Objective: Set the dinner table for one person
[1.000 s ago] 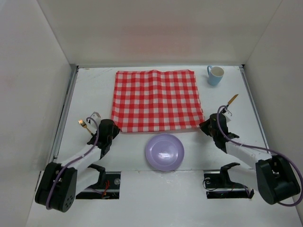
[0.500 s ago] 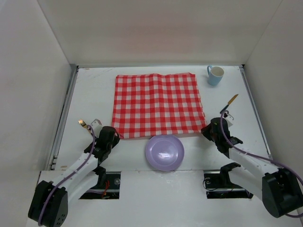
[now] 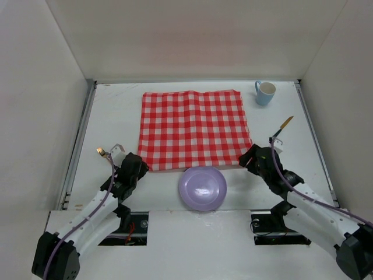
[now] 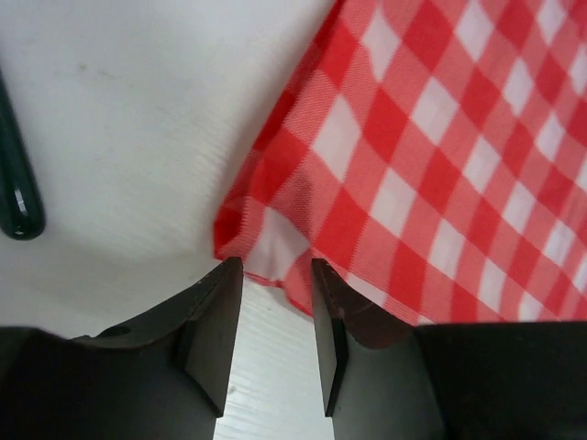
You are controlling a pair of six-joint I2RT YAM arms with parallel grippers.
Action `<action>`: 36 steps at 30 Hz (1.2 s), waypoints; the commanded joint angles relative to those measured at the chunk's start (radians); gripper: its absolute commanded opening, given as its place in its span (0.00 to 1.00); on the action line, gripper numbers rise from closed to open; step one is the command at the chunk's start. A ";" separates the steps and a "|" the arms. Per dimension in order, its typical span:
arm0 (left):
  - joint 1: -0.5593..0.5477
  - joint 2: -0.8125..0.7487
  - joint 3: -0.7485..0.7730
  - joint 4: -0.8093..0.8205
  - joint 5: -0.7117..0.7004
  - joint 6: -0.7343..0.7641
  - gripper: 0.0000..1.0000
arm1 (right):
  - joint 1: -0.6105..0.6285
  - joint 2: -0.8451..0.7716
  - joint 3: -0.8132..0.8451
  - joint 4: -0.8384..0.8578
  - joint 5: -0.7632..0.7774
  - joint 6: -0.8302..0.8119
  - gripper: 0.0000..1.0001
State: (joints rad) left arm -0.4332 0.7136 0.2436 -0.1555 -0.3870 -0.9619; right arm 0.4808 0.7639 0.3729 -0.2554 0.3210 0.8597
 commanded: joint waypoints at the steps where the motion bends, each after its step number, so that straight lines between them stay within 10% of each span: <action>1: -0.041 -0.013 0.085 -0.021 -0.030 0.032 0.33 | 0.113 0.040 0.072 -0.067 -0.049 -0.042 0.65; 10: -0.178 0.108 0.160 0.141 -0.096 0.065 0.36 | 0.383 0.342 0.119 0.043 -0.178 -0.056 0.60; 17: -0.169 0.208 0.197 0.289 -0.046 0.103 0.38 | 0.457 0.440 0.155 0.081 -0.273 -0.053 0.11; 26: -0.128 0.316 0.278 0.433 -0.001 0.150 0.40 | 0.649 0.353 0.362 -0.088 -0.366 -0.177 0.09; 36: 0.006 0.305 0.203 0.485 0.011 0.140 0.40 | 0.341 0.500 0.517 0.201 -0.338 -0.199 0.09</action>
State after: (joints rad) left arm -0.4530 1.0477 0.4717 0.2775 -0.3744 -0.8310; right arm 0.9306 1.1870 0.8314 -0.2123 -0.0410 0.6666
